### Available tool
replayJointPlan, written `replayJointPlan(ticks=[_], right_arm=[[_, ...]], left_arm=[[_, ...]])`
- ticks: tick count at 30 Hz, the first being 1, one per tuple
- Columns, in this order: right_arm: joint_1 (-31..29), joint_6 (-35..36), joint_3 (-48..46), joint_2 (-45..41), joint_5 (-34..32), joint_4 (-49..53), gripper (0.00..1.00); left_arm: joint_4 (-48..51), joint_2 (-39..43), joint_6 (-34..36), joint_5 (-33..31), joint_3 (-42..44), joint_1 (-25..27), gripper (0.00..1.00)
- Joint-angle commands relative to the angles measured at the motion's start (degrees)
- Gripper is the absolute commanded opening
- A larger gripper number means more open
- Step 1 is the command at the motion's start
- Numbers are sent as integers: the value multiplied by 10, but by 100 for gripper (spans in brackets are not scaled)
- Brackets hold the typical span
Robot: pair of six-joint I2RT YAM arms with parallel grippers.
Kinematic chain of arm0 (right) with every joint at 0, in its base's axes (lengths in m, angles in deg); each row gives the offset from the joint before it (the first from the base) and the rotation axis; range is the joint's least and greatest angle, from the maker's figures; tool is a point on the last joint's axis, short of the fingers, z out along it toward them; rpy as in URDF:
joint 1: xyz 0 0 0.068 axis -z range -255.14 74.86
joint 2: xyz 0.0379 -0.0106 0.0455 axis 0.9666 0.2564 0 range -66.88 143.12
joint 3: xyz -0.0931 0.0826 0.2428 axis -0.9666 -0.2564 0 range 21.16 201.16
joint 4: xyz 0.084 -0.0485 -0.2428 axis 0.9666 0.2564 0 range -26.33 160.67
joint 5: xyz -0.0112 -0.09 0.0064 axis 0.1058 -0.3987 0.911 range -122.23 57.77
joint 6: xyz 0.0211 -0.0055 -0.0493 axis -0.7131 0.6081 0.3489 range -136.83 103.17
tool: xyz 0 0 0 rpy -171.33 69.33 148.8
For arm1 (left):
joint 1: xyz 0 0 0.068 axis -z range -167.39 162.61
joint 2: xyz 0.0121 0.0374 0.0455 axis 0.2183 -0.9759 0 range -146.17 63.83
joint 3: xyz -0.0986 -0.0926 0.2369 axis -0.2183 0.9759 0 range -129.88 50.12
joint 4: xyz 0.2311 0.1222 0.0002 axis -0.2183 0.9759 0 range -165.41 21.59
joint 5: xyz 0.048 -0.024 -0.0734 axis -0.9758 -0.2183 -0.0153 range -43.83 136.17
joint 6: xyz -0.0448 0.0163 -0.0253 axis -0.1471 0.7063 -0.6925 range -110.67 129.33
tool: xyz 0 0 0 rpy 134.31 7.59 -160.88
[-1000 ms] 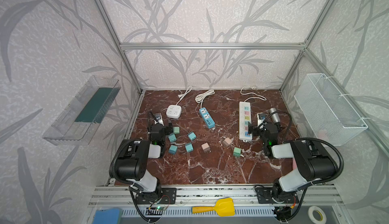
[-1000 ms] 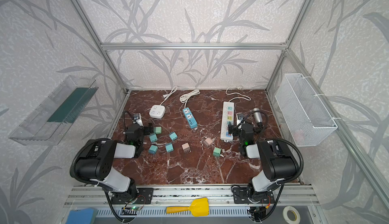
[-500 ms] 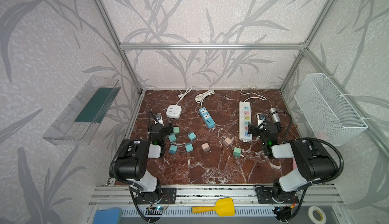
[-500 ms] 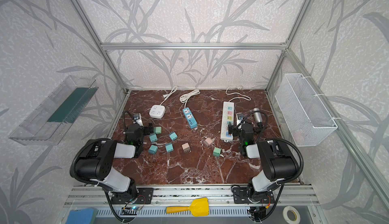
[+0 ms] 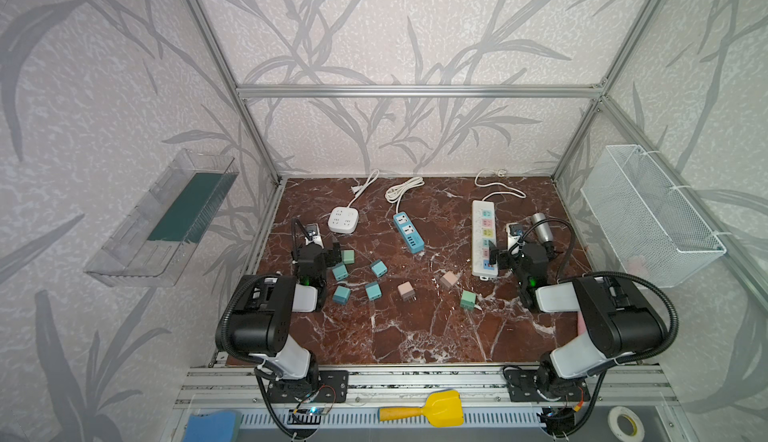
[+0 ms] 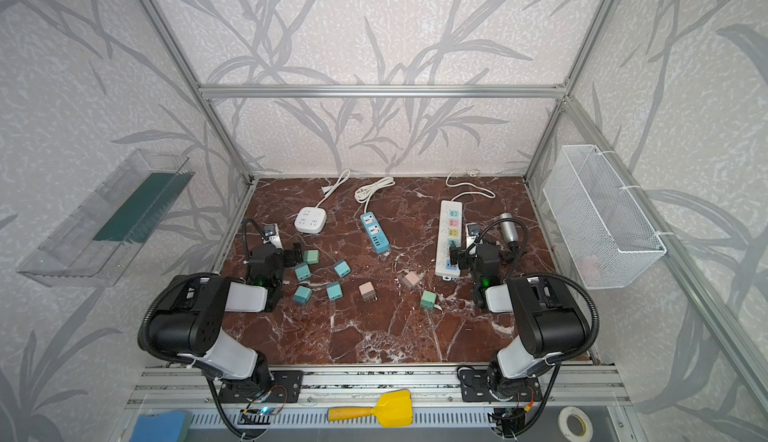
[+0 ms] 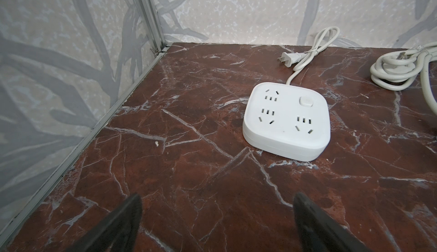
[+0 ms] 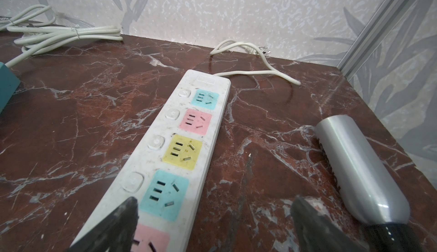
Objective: Insert the plug
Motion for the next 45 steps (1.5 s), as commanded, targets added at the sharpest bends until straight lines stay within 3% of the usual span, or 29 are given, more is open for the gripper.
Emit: replayJointPlan(ticks=[1, 20, 23, 31, 35, 39, 41, 42, 43, 45], right_arm=[[-3, 5, 9, 3, -3, -8, 99], [-2, 4, 8, 2, -2, -9, 99], [-5, 9, 6, 0, 1, -12, 99], [-19, 10, 54, -135, -33, 184, 99], [-44, -28, 166, -204, -83, 429, 99], [-48, -160, 316, -222, -132, 694, 99], [-35, -223, 348, -231, -79, 733, 99], [-22, -244, 339, -239, -15, 714, 99], [-7, -268, 322, -250, 55, 682, 99], [1, -303, 309, -262, 111, 664, 99]], left_arm=[[-5, 5, 0, -5, -8, -3, 99], [-9, 6, -7, -20, -6, -4, 99], [-2, 37, -3, -10, 3, -3, 99], [241, 227, 2, 13, -48, 0, 99], [369, 321, -10, 37, -105, 1, 99], [486, 354, -80, 41, -183, 1, 99], [599, 354, -222, -11, -255, 1, 99], [665, 352, -284, -12, -290, -2, 99], [708, 347, -292, 42, -322, -8, 99], [719, 343, -241, 137, -350, -11, 99]])
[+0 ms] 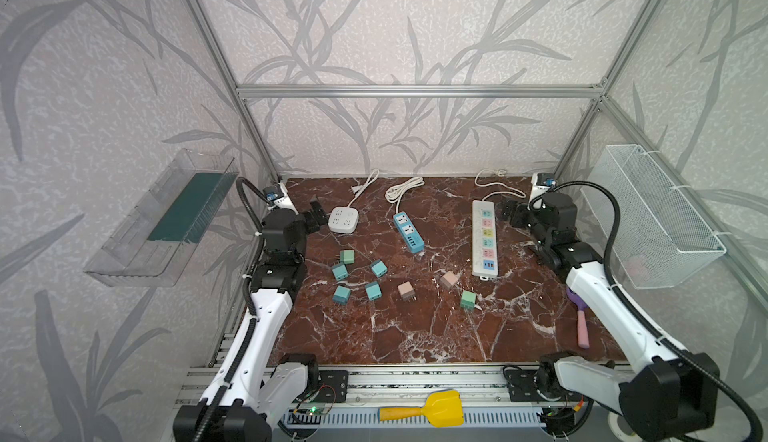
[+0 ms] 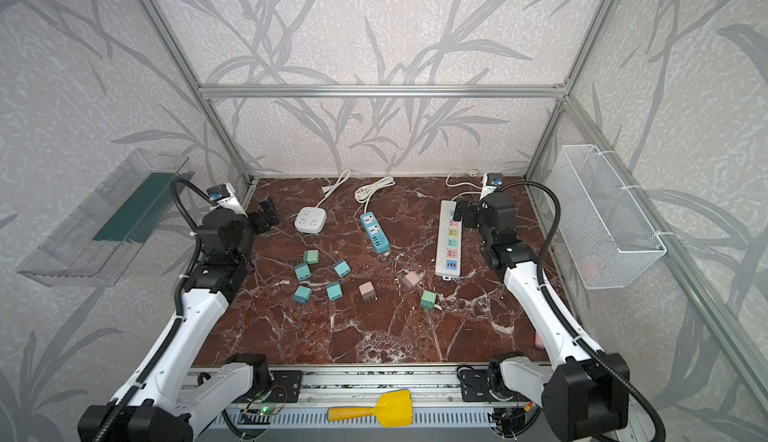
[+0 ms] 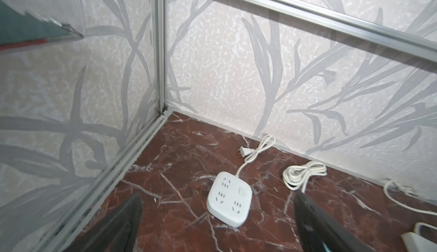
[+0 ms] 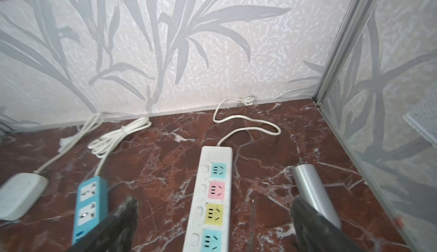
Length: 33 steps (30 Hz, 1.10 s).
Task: Insert the plug
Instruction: 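Raise both arms and swing the grippers out over the table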
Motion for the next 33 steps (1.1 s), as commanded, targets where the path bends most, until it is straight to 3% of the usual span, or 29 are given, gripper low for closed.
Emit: replayJointPlan(ticks=[1, 3, 6, 11, 18, 24, 33], right_arm=[[14, -94, -18, -8, 133, 73, 99], [8, -92, -9, -8, 134, 104, 99], [3, -86, 9, -3, 99, 171, 99], [-22, -62, 34, 14, 55, 248, 99], [-143, -8, 69, 71, -8, 302, 98], [-237, 20, 133, 164, -13, 304, 96], [-290, 72, 284, 365, 31, 309, 97]], left_arm=[[128, 2, -86, 87, -38, -5, 99], [91, 19, -176, 56, -13, -7, 99], [27, 18, -178, 112, -12, -11, 98], [-30, -62, -218, 220, -83, -5, 92], [56, -166, -182, 222, -169, 54, 86], [104, -186, -176, 173, -137, 72, 85], [120, -240, -206, 276, -163, 81, 81]])
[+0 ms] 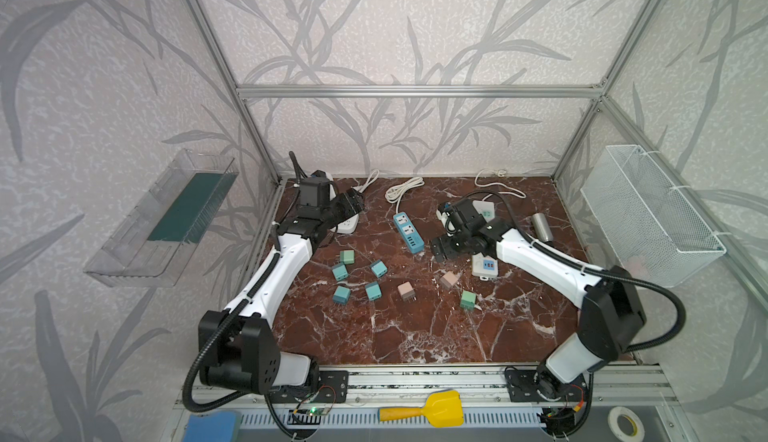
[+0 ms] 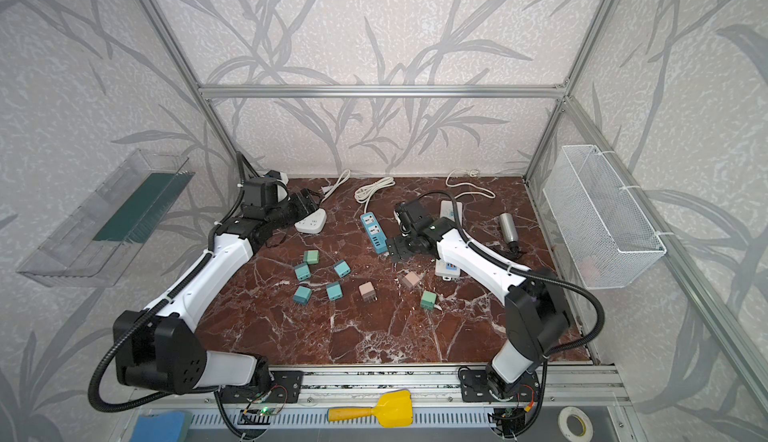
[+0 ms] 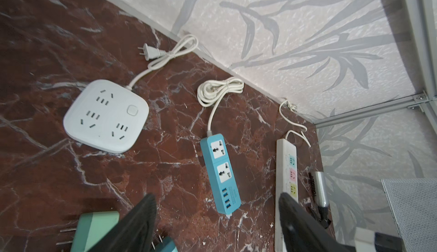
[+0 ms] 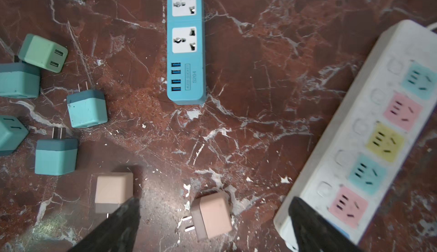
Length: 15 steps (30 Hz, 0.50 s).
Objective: Insert the plug
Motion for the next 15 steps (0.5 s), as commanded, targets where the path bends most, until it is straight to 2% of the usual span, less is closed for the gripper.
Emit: replayJointPlan(ticks=[1, 8, 15], right_arm=[[-6, 24, 65, 66, 25, 17, 97], [-14, 16, 192, 204, 68, 28, 96], [-19, 2, 263, 293, 21, 27, 93]], left_arm=[[6, 1, -15, 43, -16, 2, 81], [18, 9, -7, 25, -17, 0, 81], [10, 8, -14, 36, -16, -1, 81]])
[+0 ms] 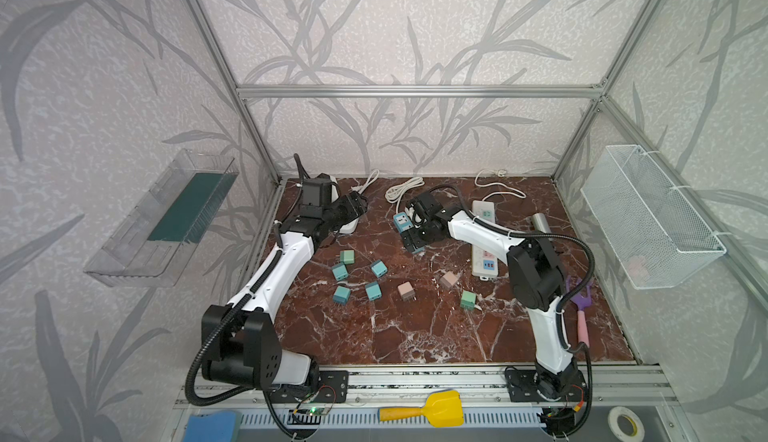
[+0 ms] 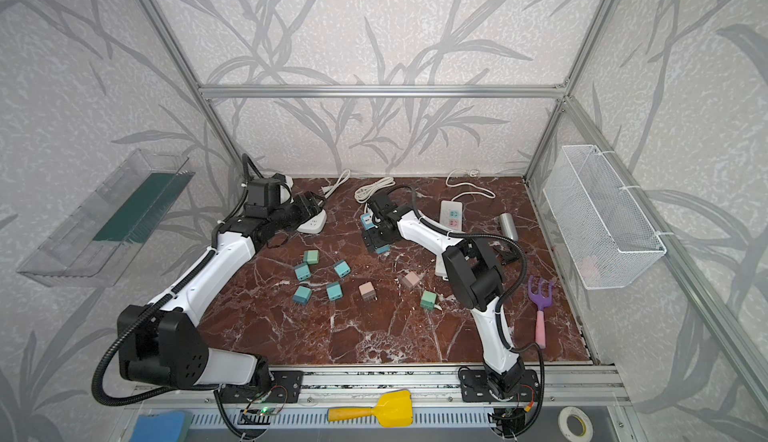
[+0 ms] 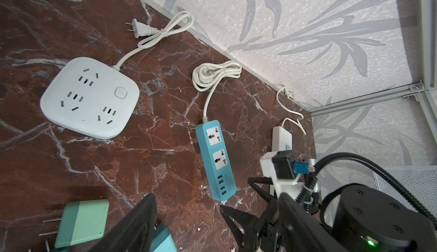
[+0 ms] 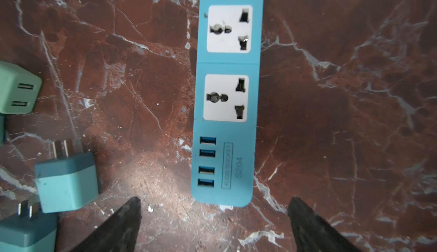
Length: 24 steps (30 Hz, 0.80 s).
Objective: Insert the plug
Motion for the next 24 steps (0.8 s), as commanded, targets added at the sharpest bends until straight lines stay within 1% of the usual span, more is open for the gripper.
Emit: replayJointPlan(ticks=[1, 5, 8, 11, 12, 14, 15, 18, 22, 24], right_arm=[[-4, -10, 53, 41, -28, 27, 90], [-7, -24, 87, 78, -40, 25, 89], [-9, -34, 122, 108, -70, 43, 88], [-10, -53, 142, 126, -86, 54, 79], [-10, -58, 141, 126, -87, 52, 76], [-12, -67, 136, 122, -103, 47, 72], [-13, -72, 129, 119, -111, 43, 69], [-14, -93, 88, 95, -126, 21, 57], [-16, -116, -19, 30, -139, -50, 50], [-15, -131, -62, 4, -148, -66, 46]], left_arm=[[1, 11, -8, 14, -15, -3, 81], [0, 6, -14, 17, -15, -19, 80], [-2, 4, -18, 17, -13, -28, 80], [-4, 3, -22, 20, -13, -35, 80], [-4, 2, -22, 21, -12, -38, 80], [-5, 2, -25, 24, -13, -41, 79], [-6, 1, -24, 28, -14, -41, 78], [3, 4, -15, 28, -20, -42, 77], [3, 13, -12, 21, -19, -42, 77], [3, 15, -15, 23, -19, -42, 78]])
